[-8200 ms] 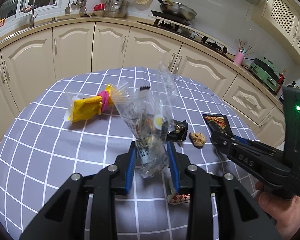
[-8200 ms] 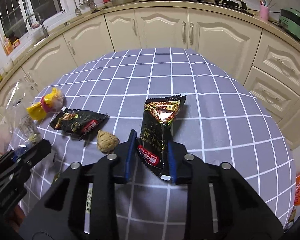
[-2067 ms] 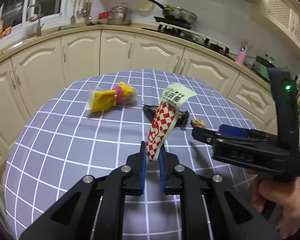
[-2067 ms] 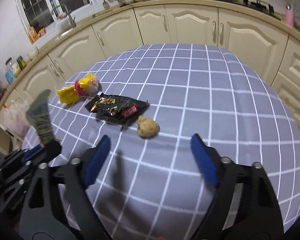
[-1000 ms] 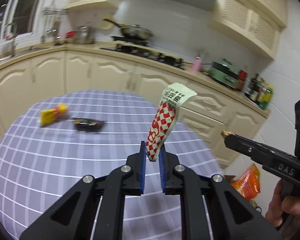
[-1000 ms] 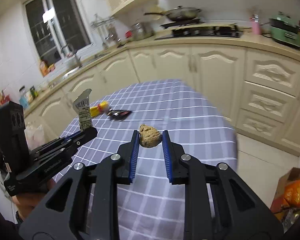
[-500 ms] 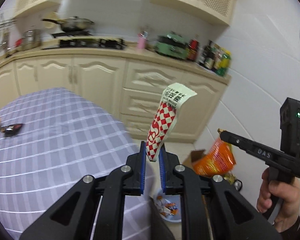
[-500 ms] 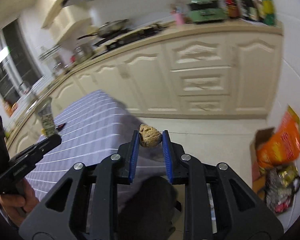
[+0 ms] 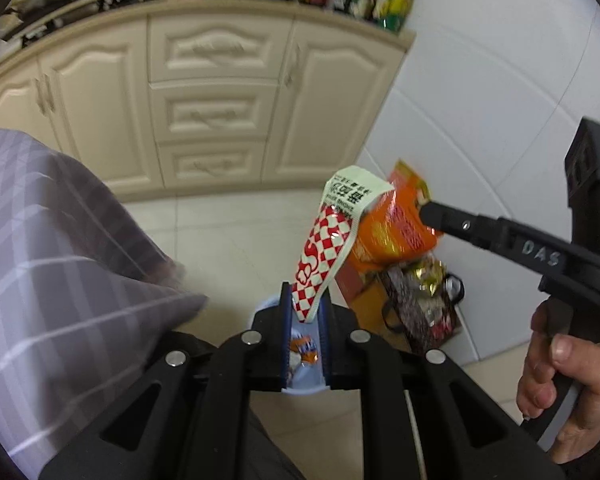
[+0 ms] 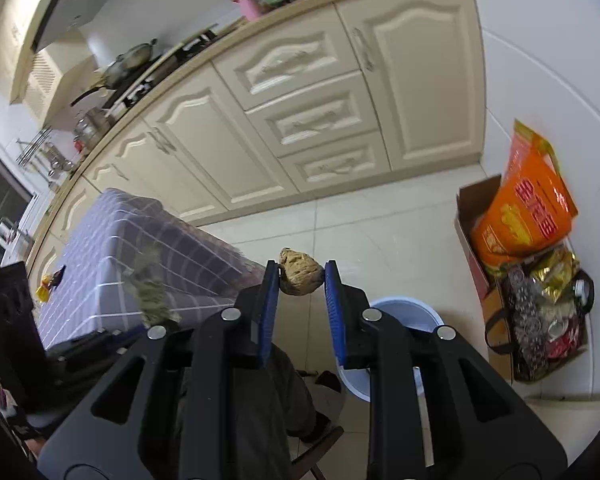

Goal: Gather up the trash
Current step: 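Carry wrapper and cookie to the blue bin and open both tools, then return both tools to the table over the last two items, then grasp the yellow toy with left tool while right tool grasps black snack bag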

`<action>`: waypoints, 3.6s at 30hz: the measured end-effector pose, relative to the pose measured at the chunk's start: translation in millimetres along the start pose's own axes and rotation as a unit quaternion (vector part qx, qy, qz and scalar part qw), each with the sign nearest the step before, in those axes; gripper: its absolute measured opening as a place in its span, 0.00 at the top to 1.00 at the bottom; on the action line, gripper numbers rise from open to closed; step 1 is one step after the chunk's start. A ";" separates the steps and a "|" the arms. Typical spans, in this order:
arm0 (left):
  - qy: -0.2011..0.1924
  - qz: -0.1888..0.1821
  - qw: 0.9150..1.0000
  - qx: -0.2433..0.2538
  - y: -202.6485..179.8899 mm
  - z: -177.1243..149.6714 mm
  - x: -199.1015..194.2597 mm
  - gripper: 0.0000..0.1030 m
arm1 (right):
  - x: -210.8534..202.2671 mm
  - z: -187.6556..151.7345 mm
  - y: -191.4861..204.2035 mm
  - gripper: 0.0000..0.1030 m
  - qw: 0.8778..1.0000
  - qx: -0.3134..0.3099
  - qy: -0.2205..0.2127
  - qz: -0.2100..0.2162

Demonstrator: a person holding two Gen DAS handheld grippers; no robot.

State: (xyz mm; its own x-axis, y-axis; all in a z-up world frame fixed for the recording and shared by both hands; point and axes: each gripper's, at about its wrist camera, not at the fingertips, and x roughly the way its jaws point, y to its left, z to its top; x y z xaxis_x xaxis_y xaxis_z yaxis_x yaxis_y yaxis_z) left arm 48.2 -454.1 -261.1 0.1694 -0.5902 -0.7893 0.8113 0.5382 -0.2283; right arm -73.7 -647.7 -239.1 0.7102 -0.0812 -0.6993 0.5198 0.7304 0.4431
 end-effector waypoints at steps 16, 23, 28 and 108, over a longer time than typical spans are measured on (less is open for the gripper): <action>0.117 -0.001 0.993 -0.023 8.8 -12.6 120.4 0.16 | 56.2 -21.0 -70.5 0.31 0.993 0.105 0.053 -0.018; 0.078 0.031 0.996 -0.017 14.8 -5.1 85.0 0.13 | 54.1 -24.6 -75.6 0.06 0.991 0.126 0.046 -0.026; 0.045 0.039 0.998 -0.013 9.9 2.6 55.0 0.12 | 52.4 -23.1 -68.6 0.06 0.991 0.120 0.047 -0.028; -0.080 0.313 0.931 -0.172 499.9 -62.6 -266.3 0.23 | 226.0 -93.6 563.8 0.55 0.806 -0.538 0.133 0.210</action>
State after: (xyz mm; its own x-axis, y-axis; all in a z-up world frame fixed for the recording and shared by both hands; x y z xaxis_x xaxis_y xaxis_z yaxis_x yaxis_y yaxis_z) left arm 373.5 9.8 -200.7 0.6519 -0.1645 -0.7403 0.3043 0.9509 0.0566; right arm 335.4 -190.7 -199.8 0.5159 0.3694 -0.7729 -0.5525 0.8330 0.0293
